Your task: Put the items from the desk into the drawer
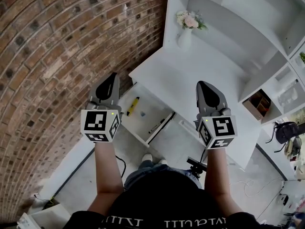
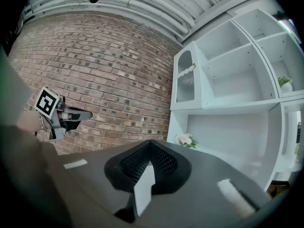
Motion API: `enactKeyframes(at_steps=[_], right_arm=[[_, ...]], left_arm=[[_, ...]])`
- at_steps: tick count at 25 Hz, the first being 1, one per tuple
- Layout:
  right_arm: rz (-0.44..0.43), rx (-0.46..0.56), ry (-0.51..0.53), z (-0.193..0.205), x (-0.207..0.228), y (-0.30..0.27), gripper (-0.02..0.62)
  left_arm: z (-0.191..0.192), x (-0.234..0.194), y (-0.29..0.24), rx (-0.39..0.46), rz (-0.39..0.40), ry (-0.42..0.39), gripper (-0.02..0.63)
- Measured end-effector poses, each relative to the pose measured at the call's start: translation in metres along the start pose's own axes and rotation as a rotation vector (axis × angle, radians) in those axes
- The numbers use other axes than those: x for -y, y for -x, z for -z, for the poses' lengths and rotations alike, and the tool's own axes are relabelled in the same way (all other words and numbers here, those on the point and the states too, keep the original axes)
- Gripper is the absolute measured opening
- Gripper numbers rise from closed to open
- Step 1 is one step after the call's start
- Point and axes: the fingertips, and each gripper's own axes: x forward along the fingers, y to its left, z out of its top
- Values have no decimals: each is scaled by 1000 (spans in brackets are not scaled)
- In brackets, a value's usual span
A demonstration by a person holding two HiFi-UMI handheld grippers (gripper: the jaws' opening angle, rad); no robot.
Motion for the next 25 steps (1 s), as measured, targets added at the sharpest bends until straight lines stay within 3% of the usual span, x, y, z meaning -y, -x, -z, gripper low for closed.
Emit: enactKeyframes(at_steps=[7,25], right_arm=[[-4,38,27,-13,-2,12,6],[37,73,19,-24,1,26,6]], left_arm=[[-17,2,12,77,-29,2,0],[-36,12,25,128,-17,-89,0]])
